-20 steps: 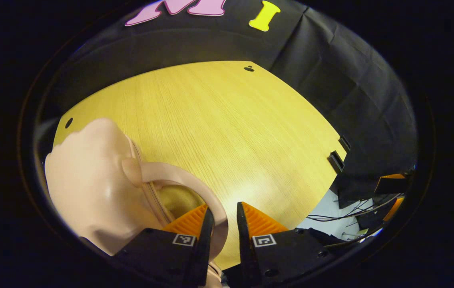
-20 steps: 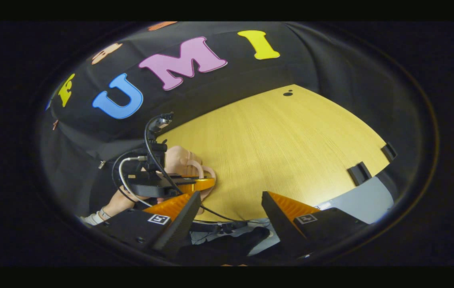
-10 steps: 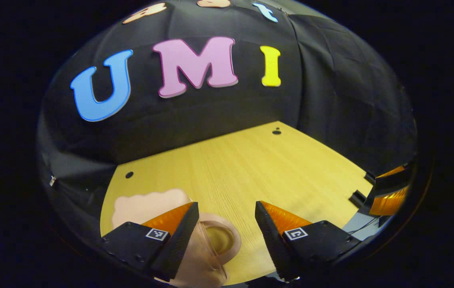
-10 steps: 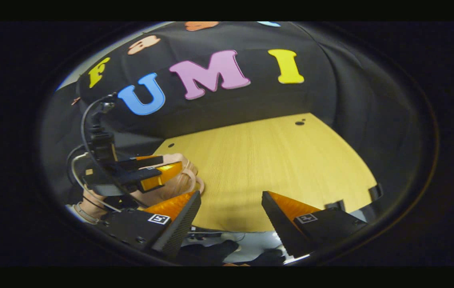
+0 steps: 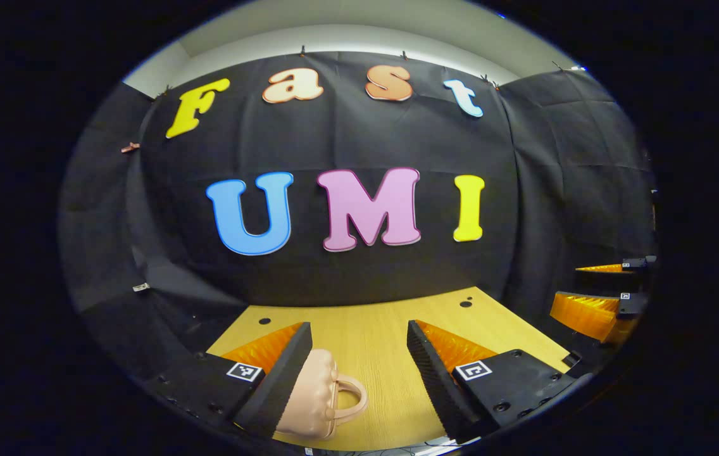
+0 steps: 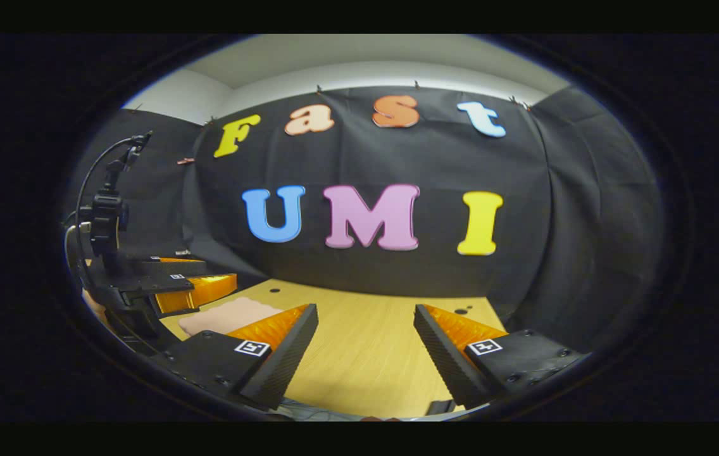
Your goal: First open the suitcase, pack the skin care products into it, and then close the suitcase.
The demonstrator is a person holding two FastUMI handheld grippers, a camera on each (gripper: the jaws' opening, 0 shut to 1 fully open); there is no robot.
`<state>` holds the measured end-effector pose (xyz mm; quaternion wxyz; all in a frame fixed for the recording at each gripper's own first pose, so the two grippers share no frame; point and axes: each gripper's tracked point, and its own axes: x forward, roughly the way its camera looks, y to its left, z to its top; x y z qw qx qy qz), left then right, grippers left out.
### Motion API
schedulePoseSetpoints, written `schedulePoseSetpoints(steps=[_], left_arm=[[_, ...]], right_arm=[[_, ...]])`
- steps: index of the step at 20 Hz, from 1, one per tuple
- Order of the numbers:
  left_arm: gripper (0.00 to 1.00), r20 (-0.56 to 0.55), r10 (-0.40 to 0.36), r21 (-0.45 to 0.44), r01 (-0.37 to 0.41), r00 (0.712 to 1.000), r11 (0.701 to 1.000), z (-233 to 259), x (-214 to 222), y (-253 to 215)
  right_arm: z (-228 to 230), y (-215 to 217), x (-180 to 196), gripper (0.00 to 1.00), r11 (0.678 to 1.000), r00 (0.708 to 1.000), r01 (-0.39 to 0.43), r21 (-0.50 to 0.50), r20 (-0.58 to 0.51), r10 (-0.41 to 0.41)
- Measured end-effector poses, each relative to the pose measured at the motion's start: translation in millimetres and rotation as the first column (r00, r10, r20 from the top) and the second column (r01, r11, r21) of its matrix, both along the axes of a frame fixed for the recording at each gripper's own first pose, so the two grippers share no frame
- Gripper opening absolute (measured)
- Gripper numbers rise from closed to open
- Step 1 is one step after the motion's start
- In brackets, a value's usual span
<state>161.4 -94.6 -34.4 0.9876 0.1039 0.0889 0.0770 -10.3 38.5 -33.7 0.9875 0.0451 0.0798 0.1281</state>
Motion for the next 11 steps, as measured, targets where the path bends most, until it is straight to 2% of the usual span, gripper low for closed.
schedulePoseSetpoints(steps=[3,8,10,11], left_arm=[[0.95,0.047,0.039,-0.027,-0.038,0.998,0.999,9.5,-16.1,-13.9],[0.95,0.107,0.038,-0.034,-0.035,0.993,0.999,35.8,-22.0,-18.7],[0.95,0.151,0.028,-0.048,-0.021,0.988,0.999,53.5,-17.3,-18.7],[0.95,0.178,0.044,-0.05,-0.035,0.983,0.998,61.5,-14.0,-11.9]], right_arm=[[40.8,-5.6,-11.8,0.97,1.0,0.992,-0.003,-0.023,0.126,0.006],[65.9,-17.6,3.1,0.99,0.999,0.985,0.051,-0.002,0.165,-0.05],[68.3,-18.3,6.5,0.94,0.998,0.984,0.065,-0.002,0.167,-0.064],[69.6,-19.8,8.5,0.97,0.997,0.984,0.071,-0.012,0.168,-0.068]])
